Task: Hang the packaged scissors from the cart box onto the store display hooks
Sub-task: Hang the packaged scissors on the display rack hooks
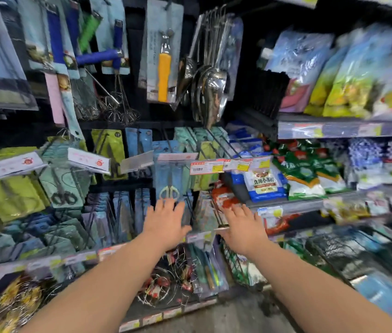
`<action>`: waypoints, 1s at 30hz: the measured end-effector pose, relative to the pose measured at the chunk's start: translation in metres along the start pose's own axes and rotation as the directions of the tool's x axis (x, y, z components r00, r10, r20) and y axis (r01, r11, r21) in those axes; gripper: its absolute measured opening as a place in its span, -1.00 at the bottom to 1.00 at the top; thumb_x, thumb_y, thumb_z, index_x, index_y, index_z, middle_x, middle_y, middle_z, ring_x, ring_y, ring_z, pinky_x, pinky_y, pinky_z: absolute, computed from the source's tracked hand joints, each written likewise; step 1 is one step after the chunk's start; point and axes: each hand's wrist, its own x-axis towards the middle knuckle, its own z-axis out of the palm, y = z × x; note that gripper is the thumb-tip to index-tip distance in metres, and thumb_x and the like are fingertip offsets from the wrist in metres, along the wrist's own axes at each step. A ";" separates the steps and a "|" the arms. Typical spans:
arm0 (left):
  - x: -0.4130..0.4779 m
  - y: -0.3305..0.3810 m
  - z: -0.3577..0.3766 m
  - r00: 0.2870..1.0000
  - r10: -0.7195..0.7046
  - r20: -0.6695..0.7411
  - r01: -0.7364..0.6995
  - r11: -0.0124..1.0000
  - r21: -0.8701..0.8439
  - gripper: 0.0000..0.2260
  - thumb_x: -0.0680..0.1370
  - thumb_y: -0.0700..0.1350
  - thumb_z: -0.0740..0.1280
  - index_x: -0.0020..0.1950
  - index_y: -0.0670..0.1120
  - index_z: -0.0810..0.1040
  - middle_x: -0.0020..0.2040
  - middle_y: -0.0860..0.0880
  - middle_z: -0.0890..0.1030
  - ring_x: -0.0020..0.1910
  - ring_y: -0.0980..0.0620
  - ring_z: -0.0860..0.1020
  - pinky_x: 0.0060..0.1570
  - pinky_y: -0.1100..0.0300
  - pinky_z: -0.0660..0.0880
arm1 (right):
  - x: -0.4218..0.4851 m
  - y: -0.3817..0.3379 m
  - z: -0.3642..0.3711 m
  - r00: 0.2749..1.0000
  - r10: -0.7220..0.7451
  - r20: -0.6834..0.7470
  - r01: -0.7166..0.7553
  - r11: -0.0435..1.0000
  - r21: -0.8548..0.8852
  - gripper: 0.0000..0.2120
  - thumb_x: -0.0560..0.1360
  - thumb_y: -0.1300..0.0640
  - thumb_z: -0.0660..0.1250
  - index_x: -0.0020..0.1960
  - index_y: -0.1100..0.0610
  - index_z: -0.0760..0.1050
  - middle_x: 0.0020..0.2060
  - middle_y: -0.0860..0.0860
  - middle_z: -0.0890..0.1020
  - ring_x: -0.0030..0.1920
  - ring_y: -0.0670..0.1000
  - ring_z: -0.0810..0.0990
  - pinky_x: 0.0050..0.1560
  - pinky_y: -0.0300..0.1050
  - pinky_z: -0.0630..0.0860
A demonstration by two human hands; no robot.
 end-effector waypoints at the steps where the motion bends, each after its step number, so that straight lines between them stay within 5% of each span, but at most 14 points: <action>1: -0.004 0.010 -0.001 1.000 0.017 0.008 -0.017 1.000 0.000 -0.36 0.56 0.22 0.15 0.54 -0.02 0.03 0.54 -0.10 0.11 0.51 -0.17 0.06 0.44 -0.15 0.13 | -0.011 0.009 0.000 1.000 0.020 0.002 -0.020 1.000 -0.014 -0.40 0.56 -0.15 0.10 0.51 0.04 0.04 0.53 0.05 0.05 0.53 0.16 -0.02 0.47 0.20 0.05; 15: -0.052 0.267 0.004 0.942 0.332 0.045 -0.332 0.943 0.000 -0.38 0.54 0.24 0.16 0.50 0.00 0.11 0.50 -0.07 0.19 0.50 -0.14 0.11 0.41 -0.11 0.19 | -0.195 0.217 0.013 0.945 0.324 0.043 -0.326 0.944 0.057 -0.43 0.56 -0.10 0.13 0.49 0.05 0.08 0.52 0.06 0.09 0.53 0.17 -0.02 0.46 0.24 0.00; 23: -0.099 0.449 0.033 0.834 0.542 0.104 -0.547 0.837 0.022 -0.35 0.54 0.23 0.17 0.53 -0.03 0.07 0.52 -0.08 0.16 0.50 -0.14 0.11 0.43 -0.11 0.18 | -0.315 0.343 0.039 0.848 0.525 0.076 -0.531 0.838 0.124 -0.46 0.55 -0.09 0.14 0.48 0.04 0.14 0.49 0.06 0.19 0.51 0.17 0.06 0.44 0.23 0.05; 30: -0.108 0.540 0.062 0.725 0.665 0.178 -0.682 0.729 0.055 -0.38 0.51 0.23 0.20 0.48 -0.03 0.16 0.46 -0.09 0.26 0.45 -0.14 0.20 0.39 -0.11 0.22 | -0.377 0.412 0.074 0.734 0.667 0.126 -0.678 0.714 0.173 -0.44 0.50 -0.14 0.19 0.44 0.01 0.19 0.41 0.04 0.32 0.45 0.14 0.19 0.38 0.18 0.19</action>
